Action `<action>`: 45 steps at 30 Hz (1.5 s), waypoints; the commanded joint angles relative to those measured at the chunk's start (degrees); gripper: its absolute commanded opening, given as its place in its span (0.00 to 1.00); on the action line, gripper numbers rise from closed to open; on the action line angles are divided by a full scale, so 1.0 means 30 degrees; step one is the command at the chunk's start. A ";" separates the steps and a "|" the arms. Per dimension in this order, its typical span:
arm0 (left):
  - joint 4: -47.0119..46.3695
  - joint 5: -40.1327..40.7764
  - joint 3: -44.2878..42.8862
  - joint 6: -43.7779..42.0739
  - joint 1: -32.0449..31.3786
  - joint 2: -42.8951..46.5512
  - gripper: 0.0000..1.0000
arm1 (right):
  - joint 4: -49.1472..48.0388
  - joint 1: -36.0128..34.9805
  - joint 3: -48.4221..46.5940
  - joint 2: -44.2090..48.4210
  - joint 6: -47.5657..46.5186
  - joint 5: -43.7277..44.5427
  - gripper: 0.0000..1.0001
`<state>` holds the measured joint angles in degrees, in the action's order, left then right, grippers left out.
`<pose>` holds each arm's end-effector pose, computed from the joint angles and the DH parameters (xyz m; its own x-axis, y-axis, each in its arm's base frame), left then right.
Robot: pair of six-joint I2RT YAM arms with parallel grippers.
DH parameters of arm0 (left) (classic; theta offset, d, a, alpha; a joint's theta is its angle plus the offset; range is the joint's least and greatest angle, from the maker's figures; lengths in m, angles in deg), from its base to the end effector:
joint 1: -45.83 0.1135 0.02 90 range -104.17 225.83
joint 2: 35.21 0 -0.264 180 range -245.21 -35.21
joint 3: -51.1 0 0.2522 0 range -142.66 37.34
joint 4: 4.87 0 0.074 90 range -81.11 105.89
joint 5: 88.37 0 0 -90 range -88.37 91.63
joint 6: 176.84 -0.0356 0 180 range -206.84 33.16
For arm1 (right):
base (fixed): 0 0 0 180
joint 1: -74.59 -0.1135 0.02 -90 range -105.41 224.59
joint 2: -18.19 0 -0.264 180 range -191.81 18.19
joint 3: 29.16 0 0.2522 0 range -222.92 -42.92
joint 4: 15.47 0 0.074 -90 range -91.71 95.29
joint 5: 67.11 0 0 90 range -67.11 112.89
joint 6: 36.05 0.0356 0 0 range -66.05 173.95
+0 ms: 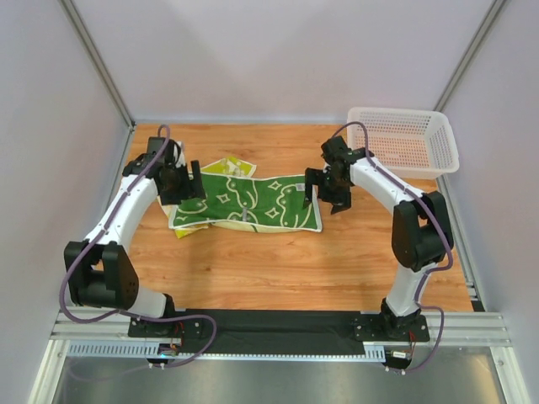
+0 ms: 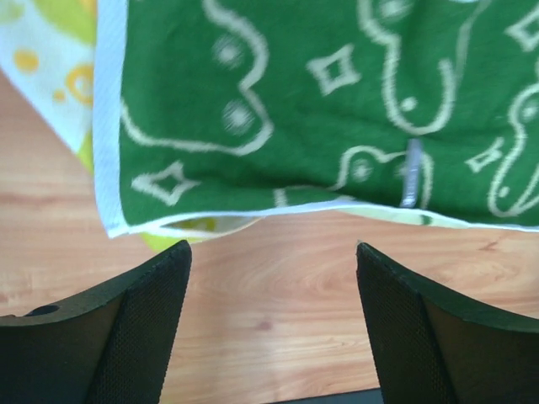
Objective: Roll the towels
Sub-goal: Move the towel to the center of the board, then flatten the towel
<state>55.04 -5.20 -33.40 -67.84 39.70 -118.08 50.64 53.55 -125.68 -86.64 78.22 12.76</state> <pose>0.2947 -0.0359 0.2896 -0.8544 -0.2334 -0.4642 -0.1163 0.9567 -0.2668 0.3397 0.1374 0.2272 -0.9830 0.0554 -0.1752 0.0072 0.9643 0.2648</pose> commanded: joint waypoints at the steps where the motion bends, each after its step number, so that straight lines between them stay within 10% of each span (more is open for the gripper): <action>1: 0.0263 -0.1441 0.1896 0.1340 0.1630 0.0230 0.84 | 0.0273 0.0216 0.0717 0.0024 0.0669 -0.0256 0.94; 24: -0.1261 0.1427 0.4361 0.2073 0.4124 -0.1789 0.85 | -0.1984 0.0216 0.1924 -0.1997 0.1489 -0.2863 0.88; 45: -0.3254 0.2247 0.3249 0.2396 0.4622 -0.4924 0.59 | -0.2072 0.0245 0.2275 -0.2466 0.1050 -0.3010 0.87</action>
<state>47.10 0.68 -21.29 -60.95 53.03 -131.93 45.18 54.17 -118.67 -93.25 81.54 4.57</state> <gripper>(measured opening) 0.604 0.868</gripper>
